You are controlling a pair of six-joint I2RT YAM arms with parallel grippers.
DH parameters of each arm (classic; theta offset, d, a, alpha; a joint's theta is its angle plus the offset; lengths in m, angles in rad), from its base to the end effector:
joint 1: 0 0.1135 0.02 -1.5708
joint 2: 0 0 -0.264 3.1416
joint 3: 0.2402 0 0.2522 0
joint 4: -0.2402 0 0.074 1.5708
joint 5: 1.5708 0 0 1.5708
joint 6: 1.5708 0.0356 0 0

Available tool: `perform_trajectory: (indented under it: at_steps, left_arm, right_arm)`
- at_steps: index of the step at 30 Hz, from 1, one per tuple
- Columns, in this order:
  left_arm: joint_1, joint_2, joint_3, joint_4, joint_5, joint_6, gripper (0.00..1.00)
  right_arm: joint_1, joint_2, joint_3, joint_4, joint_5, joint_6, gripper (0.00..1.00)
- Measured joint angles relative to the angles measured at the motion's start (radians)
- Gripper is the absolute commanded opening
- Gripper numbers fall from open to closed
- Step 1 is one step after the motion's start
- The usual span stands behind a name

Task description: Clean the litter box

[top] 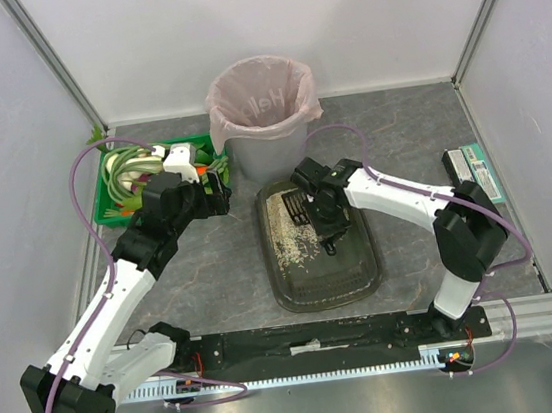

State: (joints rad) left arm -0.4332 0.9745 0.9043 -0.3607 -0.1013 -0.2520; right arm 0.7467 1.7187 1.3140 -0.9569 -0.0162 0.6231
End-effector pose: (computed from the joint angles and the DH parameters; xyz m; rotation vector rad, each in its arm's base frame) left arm 0.2009 -0.0890 0.3289 0.1171 2.0120 -0.3375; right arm 0.2421 0.2249 0.2261 -0.1867 2.9762 0.2167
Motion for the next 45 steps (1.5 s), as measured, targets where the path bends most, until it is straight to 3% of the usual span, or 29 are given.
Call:
perform_trajectory:
  at_steps: [13,34,45]
  left_arm:
    - [0.000,0.004,0.000,0.000,0.004,0.000,0.88]
    - [0.000,0.006,0.000,0.000,0.008,0.000,0.88]
    - [0.000,0.005,0.000,0.001,0.027,0.000,0.88]
  right_arm:
    - [0.000,-0.002,-0.112,0.145,0.025,0.024,0.04]
    - [0.026,-0.044,-0.246,0.311,0.129,0.091,0.54]
    - [0.081,-0.083,-0.253,0.361,0.191,0.066,0.54]
